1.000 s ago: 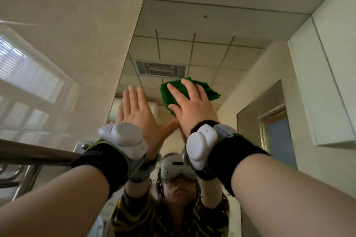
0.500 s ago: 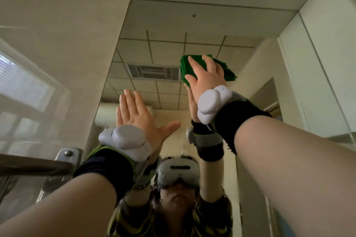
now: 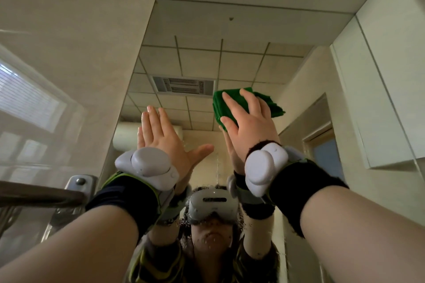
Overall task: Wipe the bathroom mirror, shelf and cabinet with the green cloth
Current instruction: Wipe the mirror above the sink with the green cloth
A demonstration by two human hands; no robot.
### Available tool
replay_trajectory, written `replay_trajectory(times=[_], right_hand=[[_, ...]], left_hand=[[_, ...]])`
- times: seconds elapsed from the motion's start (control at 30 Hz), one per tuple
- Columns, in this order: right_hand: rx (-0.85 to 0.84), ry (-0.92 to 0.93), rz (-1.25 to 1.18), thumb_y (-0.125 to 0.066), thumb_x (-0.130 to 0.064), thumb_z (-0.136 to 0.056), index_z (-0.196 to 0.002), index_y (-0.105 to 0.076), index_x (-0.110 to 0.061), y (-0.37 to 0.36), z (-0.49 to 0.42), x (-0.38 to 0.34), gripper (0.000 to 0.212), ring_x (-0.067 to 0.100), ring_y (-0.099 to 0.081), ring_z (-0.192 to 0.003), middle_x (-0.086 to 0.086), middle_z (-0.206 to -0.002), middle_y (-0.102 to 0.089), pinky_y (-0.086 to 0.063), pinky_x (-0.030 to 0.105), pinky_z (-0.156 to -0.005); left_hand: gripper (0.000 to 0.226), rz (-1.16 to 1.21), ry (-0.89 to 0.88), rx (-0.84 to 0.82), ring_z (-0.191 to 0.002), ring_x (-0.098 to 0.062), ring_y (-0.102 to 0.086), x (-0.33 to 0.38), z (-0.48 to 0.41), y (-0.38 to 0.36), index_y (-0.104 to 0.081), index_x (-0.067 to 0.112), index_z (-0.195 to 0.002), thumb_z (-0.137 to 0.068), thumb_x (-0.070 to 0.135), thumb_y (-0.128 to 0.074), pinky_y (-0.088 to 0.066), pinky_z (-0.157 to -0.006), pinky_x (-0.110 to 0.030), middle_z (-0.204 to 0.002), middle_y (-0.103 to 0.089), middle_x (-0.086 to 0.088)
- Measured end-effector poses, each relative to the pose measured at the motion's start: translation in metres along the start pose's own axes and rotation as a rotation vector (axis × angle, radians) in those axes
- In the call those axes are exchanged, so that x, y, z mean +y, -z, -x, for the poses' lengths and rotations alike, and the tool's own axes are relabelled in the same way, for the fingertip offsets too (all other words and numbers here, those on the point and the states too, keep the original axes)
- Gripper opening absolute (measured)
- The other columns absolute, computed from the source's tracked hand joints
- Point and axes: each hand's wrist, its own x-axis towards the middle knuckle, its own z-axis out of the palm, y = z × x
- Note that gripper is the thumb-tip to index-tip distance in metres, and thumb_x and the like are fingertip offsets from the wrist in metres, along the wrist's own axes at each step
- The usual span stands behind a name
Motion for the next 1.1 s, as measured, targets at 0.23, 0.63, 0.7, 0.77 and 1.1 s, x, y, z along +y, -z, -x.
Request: replay_trajectory(times=[0.23,0.63,0.7,0.77,1.1], right_hand=[[-0.015,0.016,0.011,-0.037,-0.047,-0.094,-0.141,-0.022,-0.046,-0.001,0.015,0.001,0.050,0.021,-0.006,-0.138,-0.011,-0.152,-0.010,-0.014,0.035,-0.112],[0.037,-0.036,0.077,-0.040,-0.046,-0.093,-0.141,-0.026,-0.043,0.006,-0.042,0.029,0.050,0.027,-0.017,-0.136,-0.004,-0.152,-0.016,-0.016,0.037,-0.111],[0.022,-0.095,0.061,-0.042,-0.043,-0.093,-0.142,-0.026,-0.040,0.016,-0.058,0.039,0.051,0.029,-0.017,-0.137,0.000,-0.153,-0.014,-0.015,0.036,-0.111],[-0.058,-0.116,0.008,-0.044,-0.041,-0.094,-0.144,-0.023,-0.037,0.025,-0.068,0.046,0.054,0.029,-0.012,-0.139,0.003,-0.154,-0.010,-0.013,0.038,-0.111],[-0.016,-0.164,0.106,-0.041,-0.043,-0.095,-0.142,-0.022,-0.042,0.026,-0.035,0.041,0.051,0.027,-0.012,-0.139,-0.003,-0.155,-0.009,-0.014,0.037,-0.112]], left_hand=[[0.153,-0.010,-0.012,-0.018,-0.143,-0.021,0.017,0.000,0.002,0.003,0.015,0.010,-0.147,-0.019,0.094,0.008,0.008,-0.114,-0.033,-0.155,0.020,-0.009],[0.165,-0.011,-0.012,-0.005,-0.143,-0.023,0.013,0.001,0.000,0.002,0.011,0.010,-0.148,-0.006,0.093,0.020,0.007,-0.115,-0.035,-0.156,0.016,-0.010],[0.166,-0.018,-0.034,-0.032,-0.144,-0.027,0.010,-0.002,-0.002,0.000,0.010,0.008,-0.148,-0.005,0.094,0.019,0.004,-0.115,-0.039,-0.155,0.014,-0.013],[0.167,-0.028,-0.052,-0.039,-0.143,-0.029,0.008,-0.005,-0.006,-0.003,0.008,0.007,-0.148,-0.006,0.095,0.018,0.003,-0.115,-0.042,-0.155,0.012,-0.015],[0.167,-0.025,-0.036,-0.012,-0.143,-0.031,0.003,-0.007,-0.006,-0.007,-0.002,0.005,-0.148,-0.011,0.098,0.012,0.001,-0.114,-0.044,-0.156,0.005,-0.016]])
